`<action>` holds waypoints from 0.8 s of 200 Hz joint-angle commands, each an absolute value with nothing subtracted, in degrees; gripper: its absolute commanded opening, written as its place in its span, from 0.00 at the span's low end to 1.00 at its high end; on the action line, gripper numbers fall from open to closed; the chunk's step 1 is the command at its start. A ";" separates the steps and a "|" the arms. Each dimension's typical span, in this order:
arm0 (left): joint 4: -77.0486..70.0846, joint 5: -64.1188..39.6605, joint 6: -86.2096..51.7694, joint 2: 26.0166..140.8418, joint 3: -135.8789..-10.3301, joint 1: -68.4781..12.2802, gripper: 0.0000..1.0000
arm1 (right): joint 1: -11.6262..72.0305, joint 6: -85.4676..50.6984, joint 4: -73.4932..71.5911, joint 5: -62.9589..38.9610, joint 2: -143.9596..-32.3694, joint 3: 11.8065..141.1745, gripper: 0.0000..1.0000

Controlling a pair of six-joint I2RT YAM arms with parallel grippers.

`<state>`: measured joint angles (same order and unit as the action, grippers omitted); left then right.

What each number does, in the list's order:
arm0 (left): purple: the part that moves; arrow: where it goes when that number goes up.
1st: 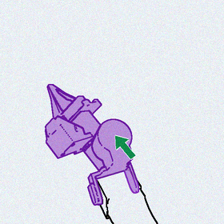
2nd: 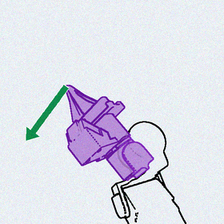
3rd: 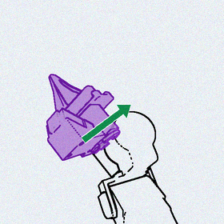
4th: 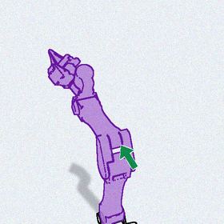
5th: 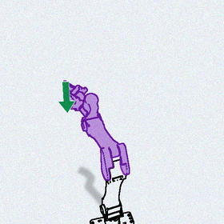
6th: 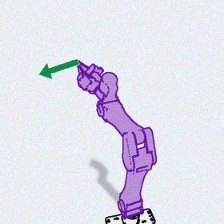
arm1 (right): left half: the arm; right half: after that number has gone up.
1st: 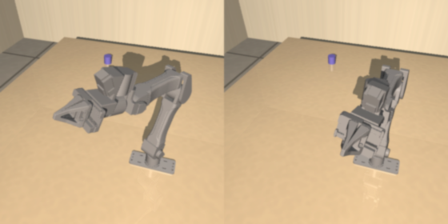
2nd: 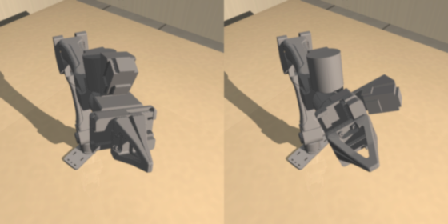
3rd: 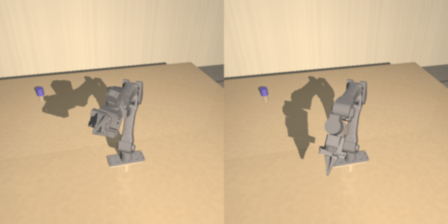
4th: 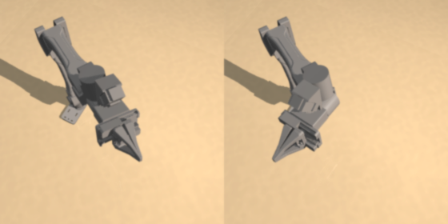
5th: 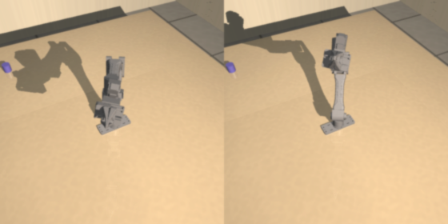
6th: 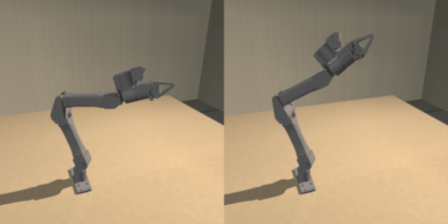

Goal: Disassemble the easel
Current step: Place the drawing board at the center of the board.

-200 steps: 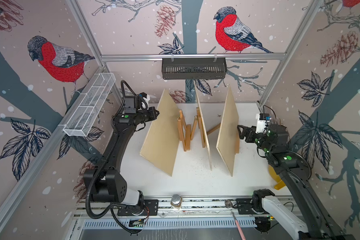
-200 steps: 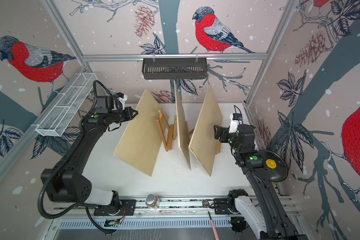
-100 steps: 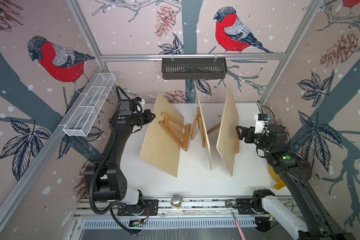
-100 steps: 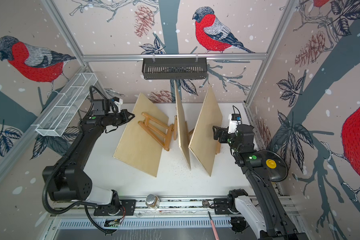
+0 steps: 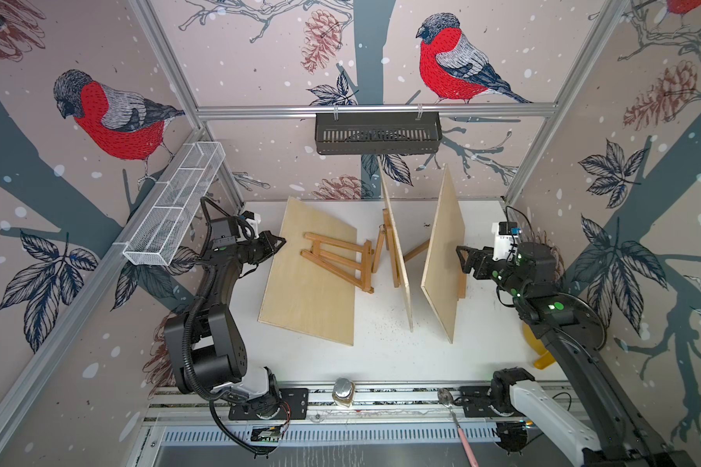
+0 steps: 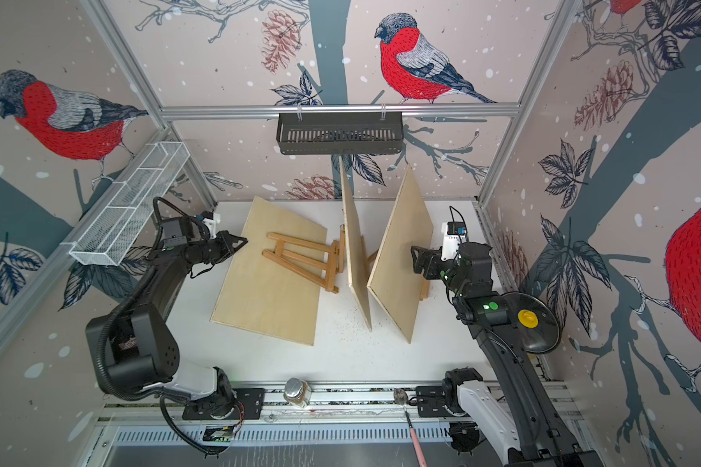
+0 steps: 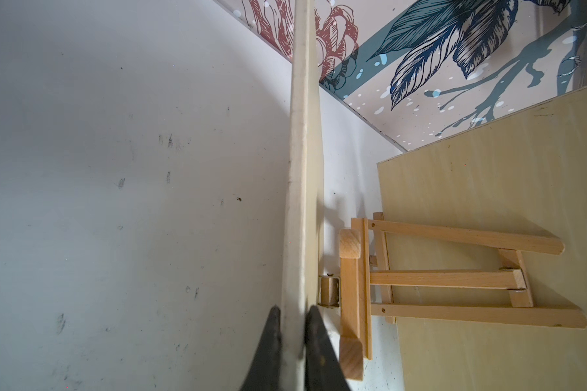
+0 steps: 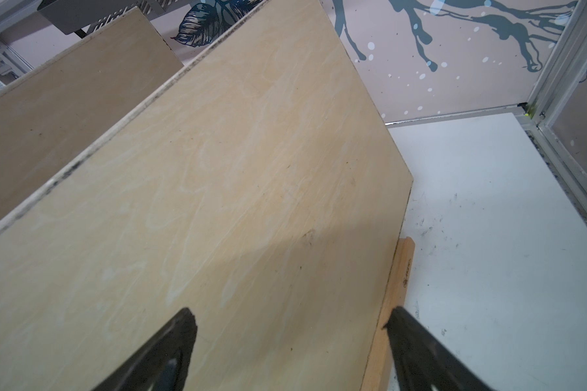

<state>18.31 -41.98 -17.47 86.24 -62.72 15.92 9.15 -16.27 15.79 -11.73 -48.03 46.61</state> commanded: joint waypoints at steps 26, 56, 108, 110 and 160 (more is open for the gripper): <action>17.76 -31.05 -15.81 87.40 -59.39 16.20 0.00 | 9.54 -16.87 13.72 -11.49 -48.17 46.49 0.89; 19.04 -27.43 -15.01 90.68 -59.78 16.22 0.00 | 9.62 -16.37 13.81 -11.59 -48.60 46.41 0.89; 22.08 -22.41 -13.50 96.10 -63.01 16.21 0.05 | 9.67 -15.93 13.72 -11.27 -48.52 45.78 0.90; 22.06 -22.24 -13.53 96.14 -63.13 16.25 0.05 | 9.67 -15.89 13.71 -11.26 -48.58 45.79 0.90; 22.97 -18.38 -13.43 97.67 -64.39 16.24 0.29 | 9.67 -15.54 12.93 -10.53 -49.48 45.01 0.90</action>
